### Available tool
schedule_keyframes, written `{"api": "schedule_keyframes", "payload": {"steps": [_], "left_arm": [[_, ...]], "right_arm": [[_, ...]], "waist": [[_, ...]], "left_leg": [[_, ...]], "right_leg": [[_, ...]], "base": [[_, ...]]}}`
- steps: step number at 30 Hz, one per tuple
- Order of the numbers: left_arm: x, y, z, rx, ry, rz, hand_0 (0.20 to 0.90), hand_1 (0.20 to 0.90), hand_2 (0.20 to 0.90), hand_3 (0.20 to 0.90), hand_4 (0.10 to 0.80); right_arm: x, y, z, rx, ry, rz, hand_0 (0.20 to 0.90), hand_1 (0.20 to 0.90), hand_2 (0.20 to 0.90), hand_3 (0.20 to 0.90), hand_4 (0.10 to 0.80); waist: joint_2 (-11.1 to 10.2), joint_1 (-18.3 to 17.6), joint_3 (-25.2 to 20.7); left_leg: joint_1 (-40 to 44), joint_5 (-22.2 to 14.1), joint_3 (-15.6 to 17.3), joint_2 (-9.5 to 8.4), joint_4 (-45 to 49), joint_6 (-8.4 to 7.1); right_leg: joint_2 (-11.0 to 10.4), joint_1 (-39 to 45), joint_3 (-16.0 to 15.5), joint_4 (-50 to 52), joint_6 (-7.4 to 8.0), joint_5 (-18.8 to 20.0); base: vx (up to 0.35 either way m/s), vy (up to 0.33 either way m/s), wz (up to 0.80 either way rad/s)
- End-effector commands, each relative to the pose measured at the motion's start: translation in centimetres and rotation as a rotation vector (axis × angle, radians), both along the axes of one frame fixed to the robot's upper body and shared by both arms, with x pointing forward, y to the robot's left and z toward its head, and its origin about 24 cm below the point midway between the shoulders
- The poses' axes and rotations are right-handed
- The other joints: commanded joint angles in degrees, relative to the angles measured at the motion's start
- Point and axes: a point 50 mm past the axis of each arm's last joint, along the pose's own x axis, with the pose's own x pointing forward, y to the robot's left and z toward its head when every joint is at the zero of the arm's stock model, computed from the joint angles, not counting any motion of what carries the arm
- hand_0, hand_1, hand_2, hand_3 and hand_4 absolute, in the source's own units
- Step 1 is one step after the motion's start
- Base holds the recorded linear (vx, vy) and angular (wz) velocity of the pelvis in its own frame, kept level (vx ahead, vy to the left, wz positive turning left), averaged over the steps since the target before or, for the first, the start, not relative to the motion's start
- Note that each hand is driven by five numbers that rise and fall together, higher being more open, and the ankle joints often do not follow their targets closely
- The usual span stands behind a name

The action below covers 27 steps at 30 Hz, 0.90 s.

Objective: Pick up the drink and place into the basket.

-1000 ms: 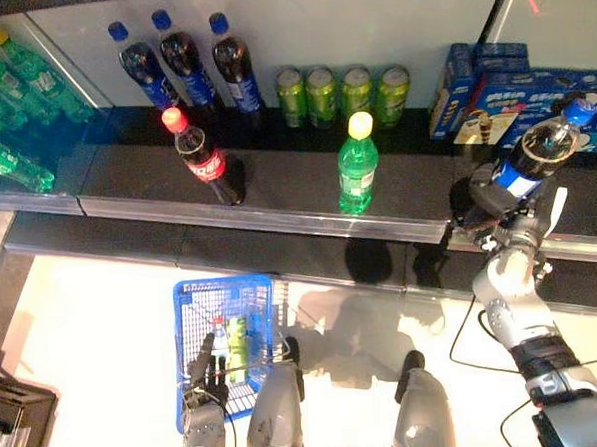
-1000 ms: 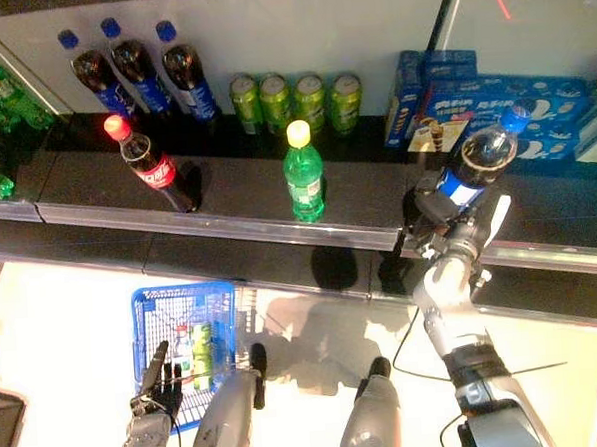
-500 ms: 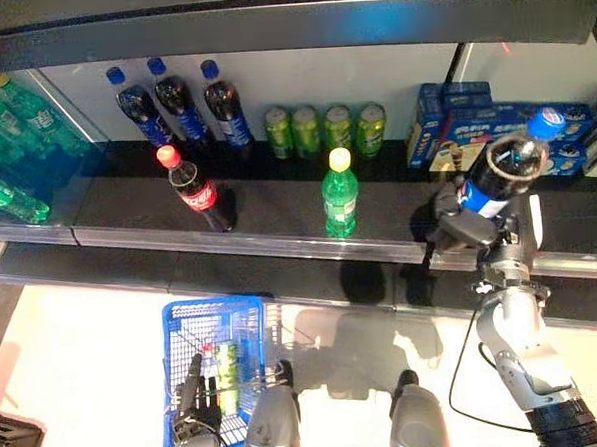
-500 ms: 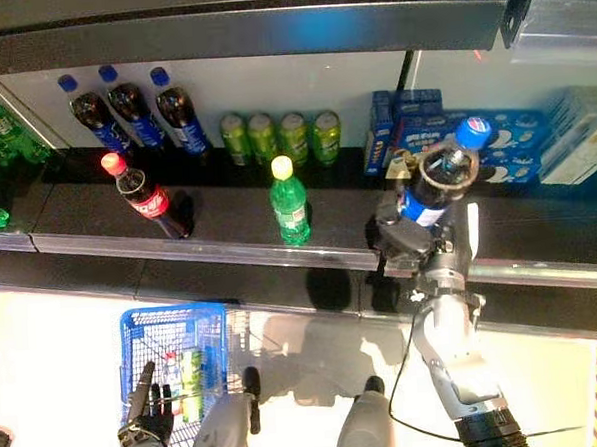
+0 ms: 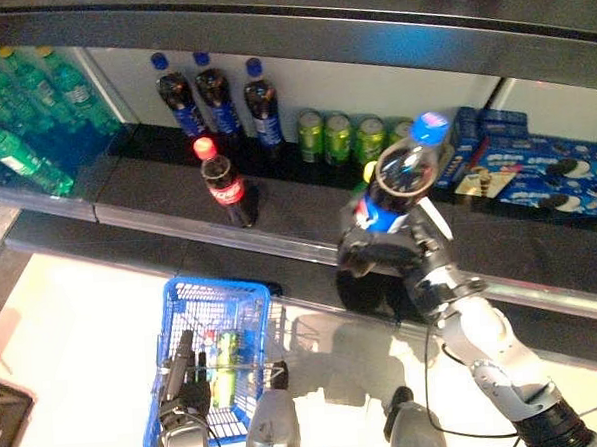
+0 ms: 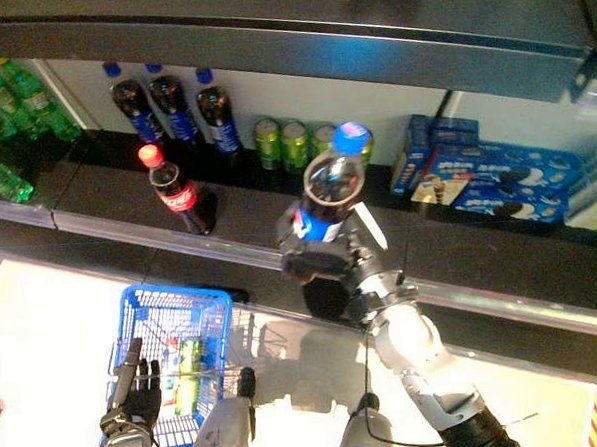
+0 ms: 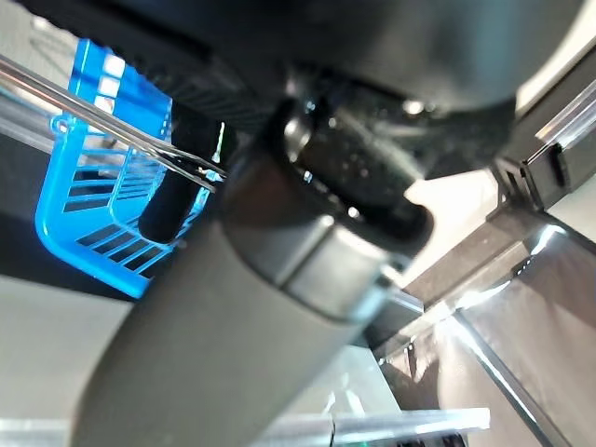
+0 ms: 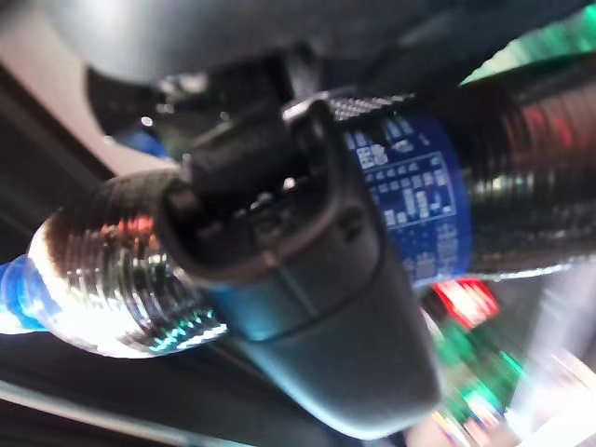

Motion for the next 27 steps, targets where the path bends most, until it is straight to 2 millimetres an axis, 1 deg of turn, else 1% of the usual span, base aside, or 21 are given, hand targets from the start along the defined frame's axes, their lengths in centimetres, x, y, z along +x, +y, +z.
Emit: {"api": "schedule_keyframes", "payload": {"steps": [1,3,5,7,9,10,11,12,14,15,17,18,19,23,25,27], "left_arm": [[3.7,2.8,10.5,0.323,-0.527,-0.058,0.300,0.300,0.300,0.200,0.100],[4.2,2.2,12.2,0.338,-0.581,-0.098,0.300,0.300,0.300,0.200,0.100],[4.4,1.9,13.0,0.338,-0.614,-0.116,0.300,0.300,0.300,0.200,0.100],[4.6,1.5,14.7,0.353,-0.685,-0.155,0.300,0.300,0.300,0.200,0.100],[4.7,1.0,15.9,0.366,-0.730,-0.189,0.300,0.300,0.300,0.200,0.100],[4.8,0.0,17.1,0.353,-0.807,-0.261,0.300,0.300,0.300,0.200,0.100],[4.8,0.0,17.2,0.353,-0.807,-0.261,0.300,0.300,0.300,0.200,0.100],[4.9,-0.6,17.8,0.360,-0.841,-0.311,0.300,0.300,0.300,0.200,0.100],[5.0,-2.5,19.4,0.347,-0.928,-0.450,0.300,0.300,0.300,0.200,0.100],[5.0,-2.5,19.4,0.347,-0.928,-0.450,0.300,0.300,0.300,0.200,0.100],[4.8,-4.4,20.3,0.316,-1.028,-0.599,0.300,0.300,0.300,0.200,0.100],[4.8,-4.7,20.5,0.314,-1.041,-0.616,0.300,0.300,0.300,0.200,0.100],[4.7,-5.8,21.1,0.323,-1.088,-0.692,0.300,0.300,0.300,0.200,0.100],[4.5,-6.7,22.2,0.326,-1.176,-0.758,0.300,0.300,0.300,0.200,0.100],[4.4,-7.2,22.7,0.328,-1.229,-0.823,0.300,0.300,0.300,0.200,0.100],[4.1,-7.5,23.1,0.367,-1.267,-0.878,0.300,0.300,0.300,0.200,0.100]], "right_arm": [[-1.8,3.3,8.7,0.228,-0.418,0.230,0.300,0.300,0.300,0.200,0.100],[-2.0,4.3,8.9,0.246,-0.425,0.256,0.300,0.300,0.300,0.200,0.100],[-2.2,4.8,9.1,0.258,-0.433,0.270,0.300,0.300,0.300,0.200,0.100],[-2.3,5.6,9.3,0.274,-0.433,0.281,0.300,0.300,0.300,0.200,0.100],[-2.4,6.1,9.5,0.287,-0.434,0.280,0.300,0.300,0.300,0.200,0.100],[-2.4,6.8,9.6,0.306,-0.425,0.276,0.300,0.300,0.300,0.200,0.100],[-2.4,6.8,9.6,0.307,-0.425,0.276,0.300,0.300,0.300,0.200,0.100],[-2.3,7.1,9.7,0.318,-0.420,0.275,0.300,0.300,0.300,0.200,0.100],[-2.2,8.0,10.1,0.331,-0.429,0.240,0.300,0.300,0.300,0.200,0.100],[-2.2,8.0,10.2,0.331,-0.429,0.240,0.300,0.300,0.300,0.200,0.100],[-2.0,8.4,10.4,0.334,-0.433,0.205,0.300,0.300,0.300,0.200,0.100],[-2.0,8.6,10.5,0.334,-0.437,0.194,0.300,0.300,0.300,0.200,0.100],[-1.7,9.0,10.8,0.345,-0.434,0.170,0.300,0.300,0.300,0.200,0.100],[-1.4,10.0,10.8,0.368,-0.394,0.165,0.300,0.300,0.300,0.200,0.100],[-1.3,11.2,10.8,0.353,-0.371,0.174,0.300,0.300,0.300,0.200,0.100],[-1.2,11.7,10.6,0.339,-0.349,0.172,0.300,0.300,0.300,0.200,0.100]], "waist": [[-0.54,1.41,-11.97],[-0.81,2.84,-11.90],[-0.97,3.54,-11.86],[-1.14,4.83,-11.86],[-1.33,5.79,-11.90],[-1.51,7.16,-11.99],[-1.52,7.09,-11.98],[-1.58,7.76,-12.01],[-1.73,9.48,-12.03],[-1.74,9.46,-12.03],[-1.65,10.58,-12.16],[-1.62,10.80,-12.20],[-1.53,11.44,-12.29],[-1.27,12.50,-12.66],[-1.27,13.54,-13.09],[-1.36,14.29,-13.36]], "left_leg": [[0.55,0.65,-2.04,-0.02,3.78,0.40],[0.08,0.60,-3.03,-0.25,3.63,0.41],[-0.15,0.57,-3.59,-0.41,3.51,0.43],[-0.37,0.50,-4.50,-0.66,3.29,0.48],[-0.57,0.45,-5.28,-0.96,3.13,0.53],[-0.87,0.37,-6.23,-1.33,3.05,0.54],[-0.89,0.36,-6.28,-1.34,3.07,0.54],[-1.06,0.30,-6.75,-1.54,3.00,0.57],[-1.61,0.16,-8.23,-2.18,2.84,0.73],[-1.61,0.16,-8.25,-2.18,2.84,0.73],[-1.99,0.03,-9.17,-2.66,2.61,0.88],[-2.07,0.06,-9.35,-2.78,2.56,0.90],[-2.38,0.10,-9.91,-3.17,2.49,0.98],[-2.90,0.23,-10.80,-3.92,2.27,1.13],[-3.34,0.18,-11.51,-4.54,2.34,1.20],[-3.43,0.25,-11.88,-4.85,2.16,1.27]], "right_leg": [[3.21,4.11,-1.44,-4.99,-3.57,0.07],[3.23,4.44,-2.40,-5.45,-3.41,0.41],[3.26,4.71,-2.98,-5.75,-3.33,0.56],[3.22,5.13,-3.85,-6.13,-3.17,0.73],[3.22,5.59,-4.65,-6.58,-3.06,0.94],[3.21,6.10,-5.56,-7.09,-2.92,1.19],[3.21,6.14,-5.62,-7.12,-2.92,1.20],[3.17,6.39,-6.11,-7.40,-2.83,1.34],[3.10,7.11,-7.54,-8.18,-2.60,1.76],[3.10,7.12,-7.56,-8.19,-2.60,1.76],[2.96,7.60,-8.40,-8.79,-2.37,2.09],[2.93,7.70,-8.61,-8.90,-2.32,2.17],[2.81,8.02,-9.17,-9.25,-2.15,2.39],[2.48,8.47,-10.21,-9.77,-1.87,2.66],[2.23,8.80,-10.95,-10.10,-1.59,2.82],[2.06,9.21,-11.54,-10.36,-1.39,2.91]], "base": [[-0.040,-0.041,0.26],[-0.033,-0.047,0.25],[-0.015,-0.035,0.20],[-0.003,-0.038,0.23],[0.006,-0.044,0.30],[0.007,-0.037,0.20],[0.005,-0.034,0.17],[0.000,-0.033,0.12],[0.000,-0.050,0.30],[0.004,-0.024,0.39],[0.008,-0.004,0.30],[0.013,0.001,0.24],[0.016,0.005,0.24],[0.028,0.025,0.25],[0.048,0.038,0.12],[0.054,0.022,0.11]]}}
